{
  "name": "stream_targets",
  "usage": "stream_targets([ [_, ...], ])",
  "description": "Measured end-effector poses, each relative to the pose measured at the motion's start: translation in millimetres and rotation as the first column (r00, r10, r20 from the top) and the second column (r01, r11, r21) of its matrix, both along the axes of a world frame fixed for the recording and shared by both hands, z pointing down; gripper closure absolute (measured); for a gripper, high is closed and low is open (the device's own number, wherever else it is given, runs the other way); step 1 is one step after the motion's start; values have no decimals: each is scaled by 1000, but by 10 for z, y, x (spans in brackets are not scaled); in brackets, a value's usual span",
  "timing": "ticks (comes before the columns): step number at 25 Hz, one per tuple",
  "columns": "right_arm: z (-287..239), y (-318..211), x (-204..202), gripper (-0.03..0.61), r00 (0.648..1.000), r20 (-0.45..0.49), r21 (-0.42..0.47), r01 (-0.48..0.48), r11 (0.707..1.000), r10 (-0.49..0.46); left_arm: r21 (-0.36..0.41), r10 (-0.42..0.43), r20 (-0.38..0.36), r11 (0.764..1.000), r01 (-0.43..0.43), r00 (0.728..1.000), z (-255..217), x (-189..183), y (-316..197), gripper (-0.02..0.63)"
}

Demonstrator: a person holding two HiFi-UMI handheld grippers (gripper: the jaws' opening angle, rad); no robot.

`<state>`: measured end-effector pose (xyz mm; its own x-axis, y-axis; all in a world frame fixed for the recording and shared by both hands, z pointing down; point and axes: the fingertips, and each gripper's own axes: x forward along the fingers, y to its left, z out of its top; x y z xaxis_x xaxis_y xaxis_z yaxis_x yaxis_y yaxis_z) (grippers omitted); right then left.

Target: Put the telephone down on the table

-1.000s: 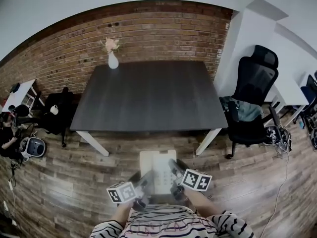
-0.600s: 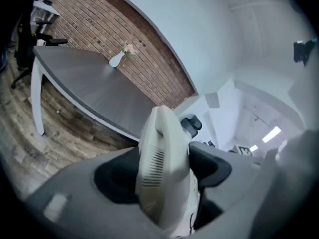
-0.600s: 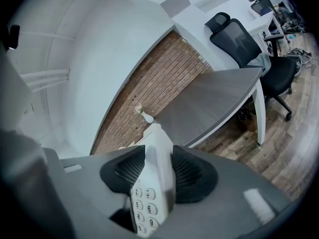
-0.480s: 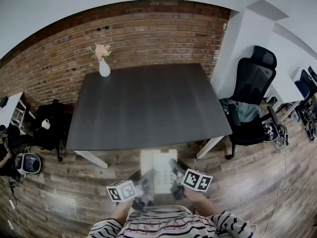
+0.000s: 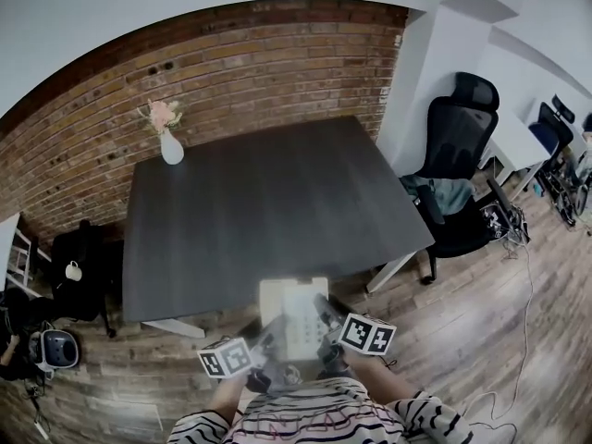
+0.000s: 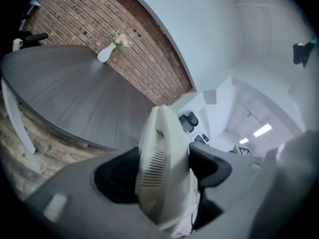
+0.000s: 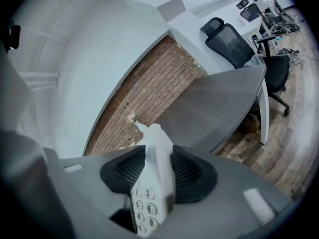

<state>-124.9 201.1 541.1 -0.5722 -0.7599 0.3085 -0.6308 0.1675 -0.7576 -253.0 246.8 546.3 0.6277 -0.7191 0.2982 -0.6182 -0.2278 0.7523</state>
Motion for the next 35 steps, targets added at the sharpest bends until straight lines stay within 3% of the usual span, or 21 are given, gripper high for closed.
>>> stream_targets([
  [13, 96, -563, 401, 423, 998, 6, -16, -58, 998, 58, -18, 59, -10, 998, -60, 998, 110, 371, -638, 304],
  [35, -108, -2532, 2268, 425, 999, 1, 33, 55, 998, -55, 21, -55, -23, 998, 55, 998, -38, 2269, -2477, 304],
])
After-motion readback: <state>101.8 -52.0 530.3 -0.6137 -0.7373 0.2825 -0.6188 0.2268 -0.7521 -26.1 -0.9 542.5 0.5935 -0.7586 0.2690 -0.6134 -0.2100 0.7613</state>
